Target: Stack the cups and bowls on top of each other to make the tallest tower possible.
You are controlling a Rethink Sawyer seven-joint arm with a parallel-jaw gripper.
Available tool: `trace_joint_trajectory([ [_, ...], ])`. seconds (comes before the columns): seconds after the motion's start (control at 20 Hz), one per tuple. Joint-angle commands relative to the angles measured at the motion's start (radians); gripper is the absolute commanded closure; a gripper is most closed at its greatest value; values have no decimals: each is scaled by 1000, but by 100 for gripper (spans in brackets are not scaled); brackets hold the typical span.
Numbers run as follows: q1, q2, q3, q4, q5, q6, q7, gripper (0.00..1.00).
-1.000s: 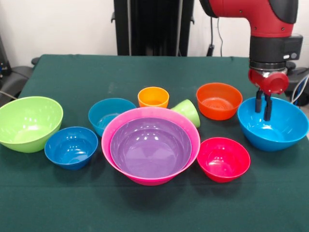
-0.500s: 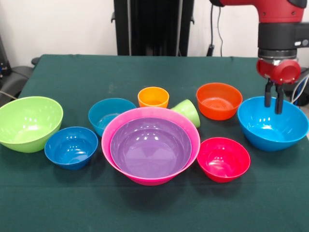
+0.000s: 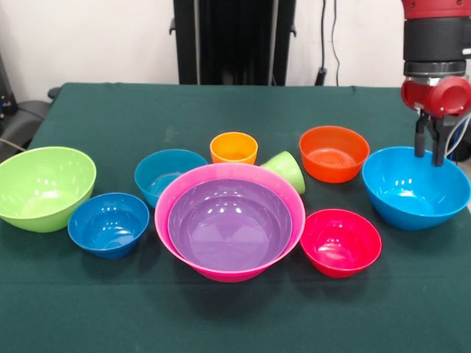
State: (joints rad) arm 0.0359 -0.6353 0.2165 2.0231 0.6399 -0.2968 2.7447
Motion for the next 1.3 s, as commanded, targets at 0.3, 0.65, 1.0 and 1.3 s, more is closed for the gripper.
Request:
trace_joint_trajectory([
  [0.3, 25, 7, 85, 121, 59, 115, 262, 0],
  [0.65, -19, 11, 104, 154, 11, 108, 251, 0],
  [1.0, -61, -4, 117, 197, -19, 120, 219, 0],
  [1.3, -92, -9, 133, 228, -43, 105, 207, 0],
])
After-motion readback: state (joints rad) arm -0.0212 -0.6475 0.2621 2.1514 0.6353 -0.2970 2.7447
